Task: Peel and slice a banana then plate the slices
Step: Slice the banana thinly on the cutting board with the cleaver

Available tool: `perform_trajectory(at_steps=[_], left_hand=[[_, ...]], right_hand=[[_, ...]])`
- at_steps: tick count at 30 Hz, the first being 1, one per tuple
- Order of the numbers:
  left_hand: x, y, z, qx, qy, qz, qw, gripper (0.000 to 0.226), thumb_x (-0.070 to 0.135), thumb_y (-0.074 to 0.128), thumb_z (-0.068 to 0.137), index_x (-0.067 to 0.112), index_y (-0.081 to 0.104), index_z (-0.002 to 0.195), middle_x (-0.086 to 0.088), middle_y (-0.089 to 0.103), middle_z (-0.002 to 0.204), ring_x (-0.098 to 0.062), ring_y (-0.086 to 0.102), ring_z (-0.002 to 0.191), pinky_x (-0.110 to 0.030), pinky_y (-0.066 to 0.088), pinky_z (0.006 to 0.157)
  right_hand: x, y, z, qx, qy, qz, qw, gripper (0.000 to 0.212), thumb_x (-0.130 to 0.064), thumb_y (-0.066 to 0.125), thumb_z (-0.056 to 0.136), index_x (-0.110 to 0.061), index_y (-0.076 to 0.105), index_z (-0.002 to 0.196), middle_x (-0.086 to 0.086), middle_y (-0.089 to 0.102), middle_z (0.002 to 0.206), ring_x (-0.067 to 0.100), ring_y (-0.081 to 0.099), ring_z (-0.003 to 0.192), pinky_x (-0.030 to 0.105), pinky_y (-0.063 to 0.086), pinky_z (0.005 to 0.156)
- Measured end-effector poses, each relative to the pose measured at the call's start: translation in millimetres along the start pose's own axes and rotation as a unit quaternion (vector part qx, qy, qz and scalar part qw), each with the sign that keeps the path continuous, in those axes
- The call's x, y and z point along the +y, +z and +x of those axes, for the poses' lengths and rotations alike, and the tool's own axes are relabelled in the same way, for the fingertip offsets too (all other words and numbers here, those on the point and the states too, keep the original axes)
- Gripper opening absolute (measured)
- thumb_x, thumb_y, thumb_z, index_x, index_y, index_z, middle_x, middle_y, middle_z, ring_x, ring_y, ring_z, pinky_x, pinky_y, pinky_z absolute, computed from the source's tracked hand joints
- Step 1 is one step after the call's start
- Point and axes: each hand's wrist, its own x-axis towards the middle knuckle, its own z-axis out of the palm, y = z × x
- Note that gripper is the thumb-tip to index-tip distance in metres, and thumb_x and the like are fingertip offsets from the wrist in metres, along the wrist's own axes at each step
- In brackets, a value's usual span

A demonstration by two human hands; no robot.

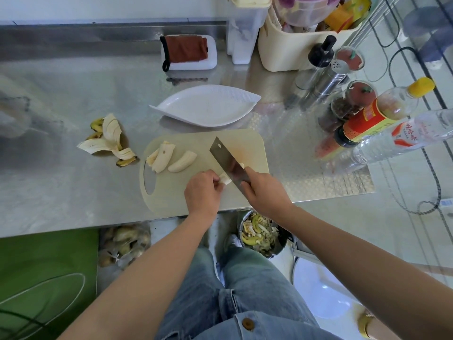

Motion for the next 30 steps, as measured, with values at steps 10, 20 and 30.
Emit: perform_trajectory(at_steps=[10, 20, 30], left_hand=[[-0.5, 1.9, 1.2, -0.001, -0.010, -0.001, 1.000, 0.012, 0.033, 0.069, 0.082, 0.022, 0.070, 0.085, 0.004, 0.068, 0.085, -0.020, 0.062, 0.080, -0.032, 0.048, 0.067], [-0.9, 1.6, 1.0, -0.002, -0.004, -0.005, 1.000, 0.012, 0.034, 0.070, 0.083, 0.021, 0.069, 0.083, 0.003, 0.067, 0.083, -0.020, 0.061, 0.078, -0.034, 0.049, 0.066], [-1.4, 1.1, 0.8, -0.001, 0.000, -0.006, 1.000, 0.009, 0.031, 0.071, 0.082, 0.021, 0.070, 0.084, 0.005, 0.068, 0.084, -0.017, 0.061, 0.078, -0.032, 0.047, 0.066]], right_hand=[[0.4, -1.7, 0.6, -0.014, -0.006, 0.001, 1.000, 0.009, -0.021, 0.042, 0.095, -0.018, 0.036, 0.089, 0.002, 0.047, 0.069, 0.028, 0.043, 0.060, 0.032, 0.030, 0.052], [2.5, 4.1, 1.7, -0.036, 0.005, -0.008, 0.999, 0.012, -0.023, 0.041, 0.096, -0.019, 0.033, 0.087, 0.005, 0.049, 0.071, 0.031, 0.047, 0.062, 0.032, 0.032, 0.053], [-0.9, 0.9, 4.3, -0.009, -0.001, 0.017, 1.000, 0.007, -0.020, 0.042, 0.095, -0.015, 0.040, 0.091, 0.003, 0.049, 0.069, 0.032, 0.050, 0.062, 0.032, 0.032, 0.052]])
